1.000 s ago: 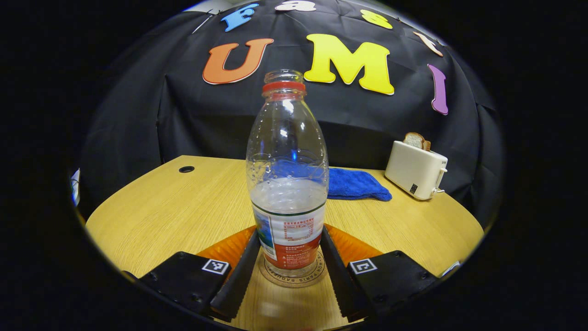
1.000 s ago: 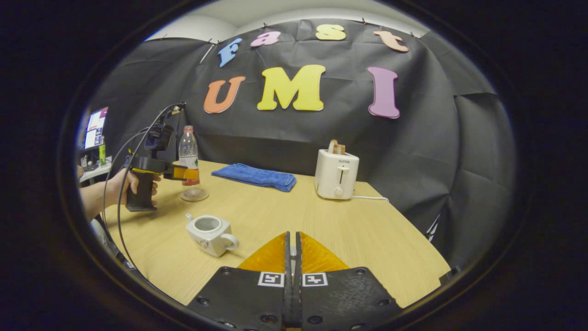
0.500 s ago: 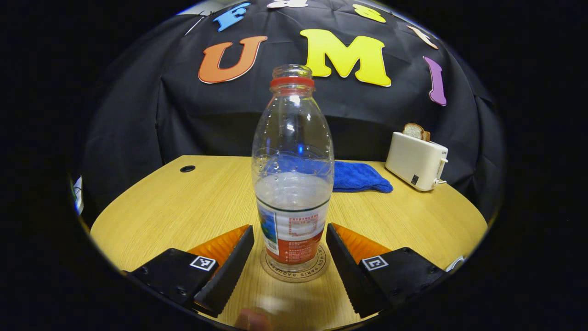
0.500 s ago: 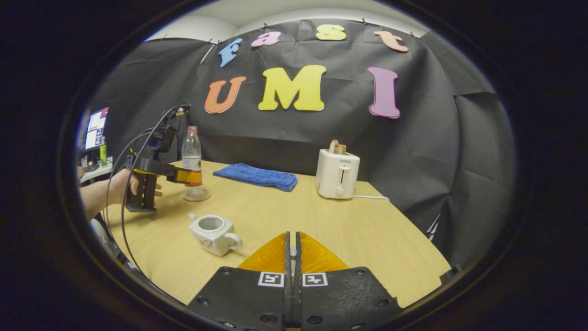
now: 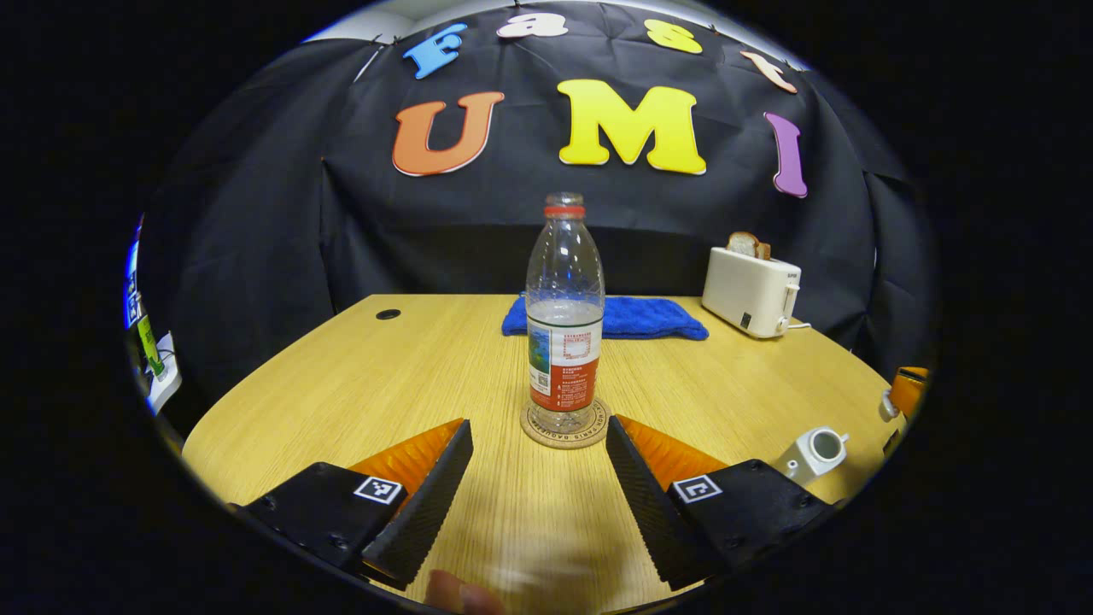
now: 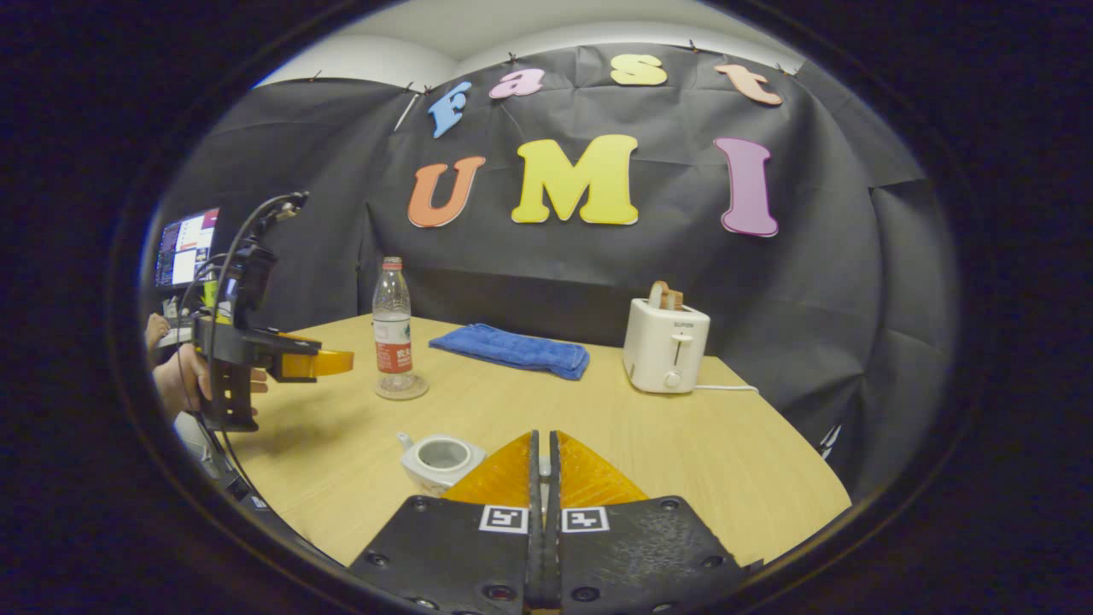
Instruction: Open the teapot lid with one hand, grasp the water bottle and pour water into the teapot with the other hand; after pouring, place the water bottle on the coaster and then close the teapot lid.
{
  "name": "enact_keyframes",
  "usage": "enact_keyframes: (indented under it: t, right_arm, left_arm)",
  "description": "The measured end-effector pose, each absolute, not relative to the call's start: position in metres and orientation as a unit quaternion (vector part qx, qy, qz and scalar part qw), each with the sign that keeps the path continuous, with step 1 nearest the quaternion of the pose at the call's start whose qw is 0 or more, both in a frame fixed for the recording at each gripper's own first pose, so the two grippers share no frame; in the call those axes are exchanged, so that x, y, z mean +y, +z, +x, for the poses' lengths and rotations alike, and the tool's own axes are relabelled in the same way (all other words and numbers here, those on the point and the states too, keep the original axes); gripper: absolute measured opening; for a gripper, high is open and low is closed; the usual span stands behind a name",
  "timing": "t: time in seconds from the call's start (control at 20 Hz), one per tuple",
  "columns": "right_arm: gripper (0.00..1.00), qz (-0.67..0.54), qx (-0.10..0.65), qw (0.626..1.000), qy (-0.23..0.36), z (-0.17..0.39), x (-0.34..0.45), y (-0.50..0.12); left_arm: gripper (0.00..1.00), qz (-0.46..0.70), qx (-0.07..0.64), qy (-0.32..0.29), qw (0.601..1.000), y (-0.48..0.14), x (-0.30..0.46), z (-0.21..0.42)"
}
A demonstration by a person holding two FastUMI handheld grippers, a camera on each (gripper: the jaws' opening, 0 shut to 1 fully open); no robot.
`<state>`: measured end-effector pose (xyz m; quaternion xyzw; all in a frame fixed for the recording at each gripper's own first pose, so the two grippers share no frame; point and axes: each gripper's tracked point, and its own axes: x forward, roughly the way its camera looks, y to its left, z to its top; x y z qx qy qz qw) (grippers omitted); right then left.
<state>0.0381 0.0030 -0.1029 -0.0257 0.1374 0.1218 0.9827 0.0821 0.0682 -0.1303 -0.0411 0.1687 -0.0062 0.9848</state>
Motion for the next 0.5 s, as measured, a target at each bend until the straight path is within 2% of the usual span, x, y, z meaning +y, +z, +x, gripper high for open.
enact_keyframes:
  t: [0.25,0.5]
  right_arm:
    - [0.00,-0.020,0.119,0.979,0.163,0.064,0.045,-0.089]
    - [0.00,-0.026,0.125,0.972,0.198,0.074,0.077,-0.106]
  left_arm:
    - [0.98,-0.025,0.120,0.038,0.992,-0.107,0.095,0.021]
    - [0.98,-0.005,0.094,0.090,0.992,-0.107,0.123,-0.019]
